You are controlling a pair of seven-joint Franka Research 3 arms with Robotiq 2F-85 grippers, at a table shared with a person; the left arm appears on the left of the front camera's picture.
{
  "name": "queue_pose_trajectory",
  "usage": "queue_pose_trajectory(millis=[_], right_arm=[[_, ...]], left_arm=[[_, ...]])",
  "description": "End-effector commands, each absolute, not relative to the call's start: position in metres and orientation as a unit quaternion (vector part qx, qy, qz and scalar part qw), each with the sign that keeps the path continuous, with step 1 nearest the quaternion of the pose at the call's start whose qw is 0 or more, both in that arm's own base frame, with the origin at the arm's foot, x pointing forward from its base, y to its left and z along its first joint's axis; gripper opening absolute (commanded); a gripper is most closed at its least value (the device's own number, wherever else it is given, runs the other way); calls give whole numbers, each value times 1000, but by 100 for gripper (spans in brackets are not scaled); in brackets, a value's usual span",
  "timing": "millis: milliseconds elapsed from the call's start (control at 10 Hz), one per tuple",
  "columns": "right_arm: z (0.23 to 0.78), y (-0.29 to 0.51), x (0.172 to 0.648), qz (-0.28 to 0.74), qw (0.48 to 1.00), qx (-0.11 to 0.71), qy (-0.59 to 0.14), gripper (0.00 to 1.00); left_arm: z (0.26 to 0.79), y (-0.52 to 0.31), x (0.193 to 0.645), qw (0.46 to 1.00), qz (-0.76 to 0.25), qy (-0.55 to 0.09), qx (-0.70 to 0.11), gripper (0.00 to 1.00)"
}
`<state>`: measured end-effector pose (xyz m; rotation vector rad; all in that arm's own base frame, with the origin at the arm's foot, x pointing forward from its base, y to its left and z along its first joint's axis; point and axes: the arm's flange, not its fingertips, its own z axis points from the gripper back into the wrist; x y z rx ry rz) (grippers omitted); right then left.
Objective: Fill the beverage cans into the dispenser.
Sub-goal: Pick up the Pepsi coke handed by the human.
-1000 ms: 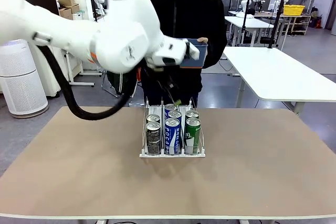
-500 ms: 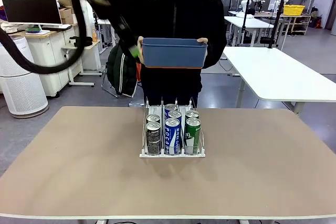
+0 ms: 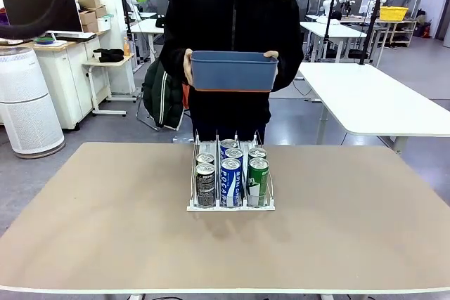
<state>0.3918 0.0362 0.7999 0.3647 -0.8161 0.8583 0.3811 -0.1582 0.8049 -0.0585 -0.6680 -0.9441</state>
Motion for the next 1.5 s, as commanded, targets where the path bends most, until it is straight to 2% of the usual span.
queue_pose_trajectory(millis=[0,400,500,1400], right_arm=[[800,37,392,402,814,172,-382,100],[800,37,392,402,814,172,-382,100],[800,37,392,402,814,172,-382,100],[800,37,392,402,814,172,-382,100]], left_arm=[[816,-155,374,831,-427,-355,-22,100],[808,-152,372,826,-432,-362,-20,100],[831,-151,370,830,-426,-360,-22,100],[836,-156,373,813,-447,-371,-42,100]])
